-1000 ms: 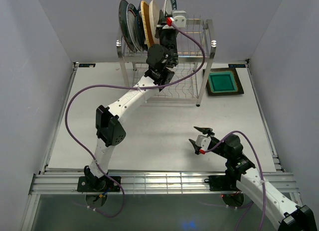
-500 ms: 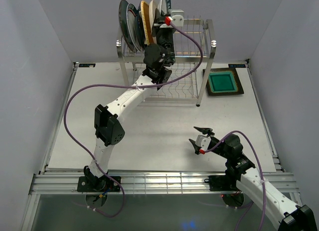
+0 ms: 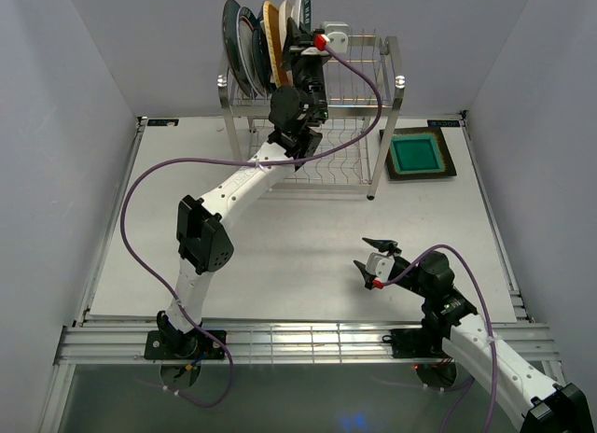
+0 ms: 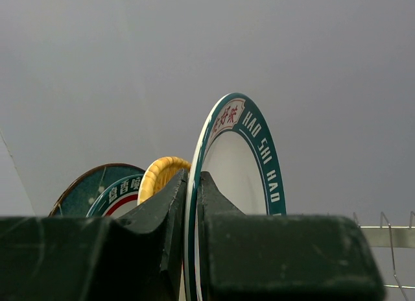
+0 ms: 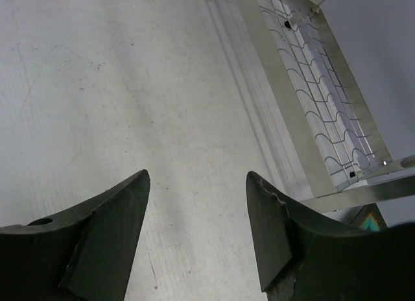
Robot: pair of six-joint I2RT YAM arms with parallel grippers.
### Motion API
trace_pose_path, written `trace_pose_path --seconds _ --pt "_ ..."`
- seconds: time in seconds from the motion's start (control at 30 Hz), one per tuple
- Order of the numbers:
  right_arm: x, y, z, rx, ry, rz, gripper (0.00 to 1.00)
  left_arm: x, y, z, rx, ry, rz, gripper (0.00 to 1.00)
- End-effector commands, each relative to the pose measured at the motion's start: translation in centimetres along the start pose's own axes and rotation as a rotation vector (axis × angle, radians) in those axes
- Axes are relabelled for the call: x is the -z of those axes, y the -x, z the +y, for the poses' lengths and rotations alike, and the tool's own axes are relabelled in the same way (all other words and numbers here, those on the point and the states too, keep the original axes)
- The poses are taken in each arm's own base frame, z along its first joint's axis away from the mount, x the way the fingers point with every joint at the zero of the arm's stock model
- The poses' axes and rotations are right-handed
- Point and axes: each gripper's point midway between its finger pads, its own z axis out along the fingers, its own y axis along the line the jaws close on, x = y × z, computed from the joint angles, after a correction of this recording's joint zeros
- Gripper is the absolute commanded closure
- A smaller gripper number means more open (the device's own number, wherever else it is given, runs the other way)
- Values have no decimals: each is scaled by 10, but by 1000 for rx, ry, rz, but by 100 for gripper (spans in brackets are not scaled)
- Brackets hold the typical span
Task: Load the plates into the dish rack
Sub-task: Insert the plate into the dish rack.
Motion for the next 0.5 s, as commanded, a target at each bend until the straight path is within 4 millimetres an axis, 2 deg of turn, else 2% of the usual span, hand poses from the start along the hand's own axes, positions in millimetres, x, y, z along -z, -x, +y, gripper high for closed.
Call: trace_pose_path --seconds 0.0,0.47 --pt "-1 20 -21 41 -45 -45 33 -5 27 28 41 53 -60 100" --pt "-2 19 -21 39 -44 -41 34 -1 9 8 47 22 -46 100"
